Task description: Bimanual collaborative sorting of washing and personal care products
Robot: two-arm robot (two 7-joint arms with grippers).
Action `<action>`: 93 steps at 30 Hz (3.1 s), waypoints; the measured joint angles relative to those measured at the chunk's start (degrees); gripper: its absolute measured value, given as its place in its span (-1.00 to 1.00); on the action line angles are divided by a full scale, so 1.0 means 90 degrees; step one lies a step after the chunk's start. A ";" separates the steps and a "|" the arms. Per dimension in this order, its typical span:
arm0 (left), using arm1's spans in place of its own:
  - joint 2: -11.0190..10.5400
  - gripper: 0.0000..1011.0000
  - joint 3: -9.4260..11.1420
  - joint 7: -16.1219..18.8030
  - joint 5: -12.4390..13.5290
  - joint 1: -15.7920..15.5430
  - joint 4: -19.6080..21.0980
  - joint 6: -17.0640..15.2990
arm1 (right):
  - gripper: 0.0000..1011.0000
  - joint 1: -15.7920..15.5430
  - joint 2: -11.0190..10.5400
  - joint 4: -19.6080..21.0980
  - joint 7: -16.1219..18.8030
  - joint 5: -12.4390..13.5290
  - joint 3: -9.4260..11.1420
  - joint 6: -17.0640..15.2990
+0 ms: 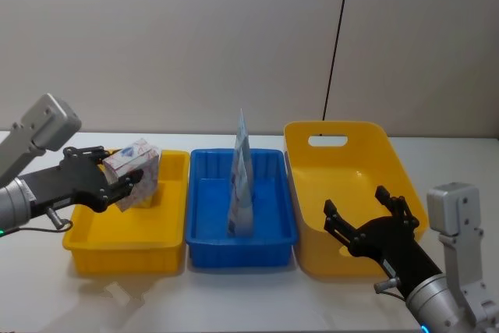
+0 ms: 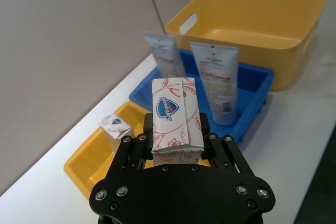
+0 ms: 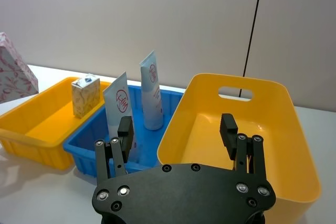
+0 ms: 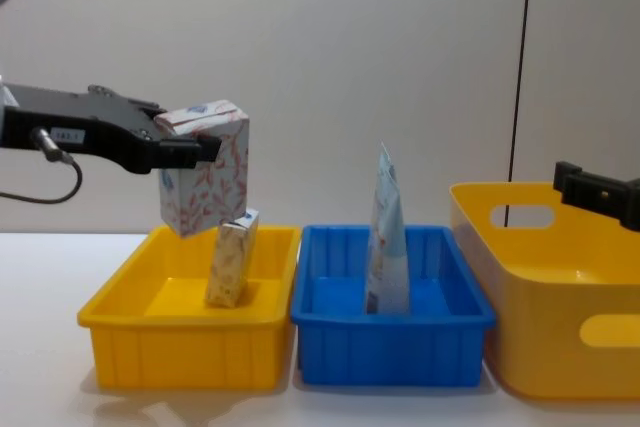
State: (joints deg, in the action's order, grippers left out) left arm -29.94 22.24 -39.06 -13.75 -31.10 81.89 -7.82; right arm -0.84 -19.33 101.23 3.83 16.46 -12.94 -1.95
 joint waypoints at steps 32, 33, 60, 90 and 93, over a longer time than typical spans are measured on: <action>-0.0237 -0.18 0.0736 -0.2392 -0.0809 -0.0668 -0.0153 0.0376 | 0.98 0.0000 0.0000 0.0000 0.0000 0.0000 0.0000 0.0000; -0.0237 -0.18 0.0754 -0.2413 -0.0809 -0.0677 -0.0163 0.0374 | 0.98 0.0000 0.0000 0.0000 0.0000 0.0000 0.0000 0.0000; -0.0253 -0.18 0.1075 -0.2915 -0.0944 -0.0881 -0.0563 0.0766 | 0.98 0.0000 0.0000 0.0000 0.0000 0.0000 0.0000 0.0000; -0.0267 -0.18 0.1236 -0.3220 -0.1033 -0.1048 -0.0776 0.1191 | 0.98 0.0040 0.0092 -0.0080 -0.0139 -0.0101 0.0025 -0.0003; -0.0267 -0.18 0.1241 -0.3229 -0.1035 -0.1053 -0.0781 0.1202 | 0.98 0.0080 0.0126 -0.0138 -0.0172 -0.0128 0.0038 0.0014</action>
State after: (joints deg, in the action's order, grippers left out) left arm -32.34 33.41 -68.12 -23.07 -40.58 74.86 3.00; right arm -0.12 -18.20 99.99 2.28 15.32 -12.60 -1.83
